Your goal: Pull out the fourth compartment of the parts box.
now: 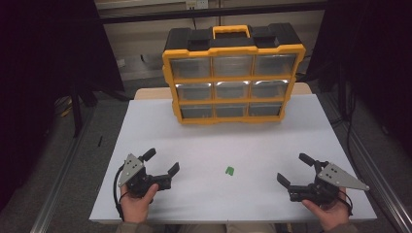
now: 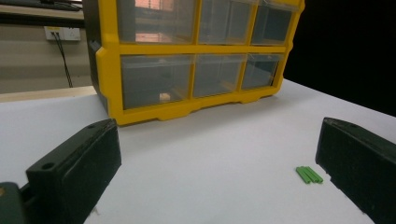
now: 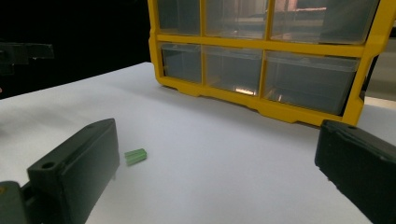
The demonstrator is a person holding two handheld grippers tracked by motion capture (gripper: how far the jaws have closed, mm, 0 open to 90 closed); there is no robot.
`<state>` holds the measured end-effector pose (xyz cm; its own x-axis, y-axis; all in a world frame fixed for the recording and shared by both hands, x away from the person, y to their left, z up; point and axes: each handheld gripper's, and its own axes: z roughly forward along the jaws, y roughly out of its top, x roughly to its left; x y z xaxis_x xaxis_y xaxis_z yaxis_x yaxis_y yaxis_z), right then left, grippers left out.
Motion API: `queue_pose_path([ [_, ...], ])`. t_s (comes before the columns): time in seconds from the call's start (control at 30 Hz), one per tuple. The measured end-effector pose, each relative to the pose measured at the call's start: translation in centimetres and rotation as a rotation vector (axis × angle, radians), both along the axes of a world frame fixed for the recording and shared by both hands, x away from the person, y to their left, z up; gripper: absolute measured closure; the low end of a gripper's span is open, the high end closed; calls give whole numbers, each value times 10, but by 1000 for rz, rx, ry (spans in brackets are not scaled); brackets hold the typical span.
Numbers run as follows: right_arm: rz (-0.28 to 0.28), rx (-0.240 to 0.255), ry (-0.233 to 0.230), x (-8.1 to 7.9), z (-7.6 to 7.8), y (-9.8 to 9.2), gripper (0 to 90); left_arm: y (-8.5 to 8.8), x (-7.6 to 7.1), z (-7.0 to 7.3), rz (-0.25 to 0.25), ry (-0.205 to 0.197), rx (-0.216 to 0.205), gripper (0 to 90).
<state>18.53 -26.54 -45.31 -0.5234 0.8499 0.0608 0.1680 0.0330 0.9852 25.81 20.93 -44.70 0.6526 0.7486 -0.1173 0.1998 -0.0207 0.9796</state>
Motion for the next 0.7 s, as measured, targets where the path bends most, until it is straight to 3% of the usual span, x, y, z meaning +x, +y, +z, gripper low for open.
queue_pose_path([
  [0.17,8,-4,-2,2,0,1,0,-10,4,2,9,12,-1,0],
  [0.2,12,-9,-9,3,0,1,0,-12,6,3,16,13,20,0],
  [0.23,12,-9,-9,3,0,1,0,-15,6,3,24,23,-1,0],
  [0.3,1,6,1,3,-1,3,0,-18,9,4,30,28,13,0],
  [0.33,6,0,3,4,-1,2,0,-22,10,4,41,32,-11,0],
  [0.43,10,-1,-4,6,-1,2,0,-27,13,4,52,42,-6,0],
  [0.7,9,-7,0,6,-1,5,0,-42,26,10,90,24,1,0],
])
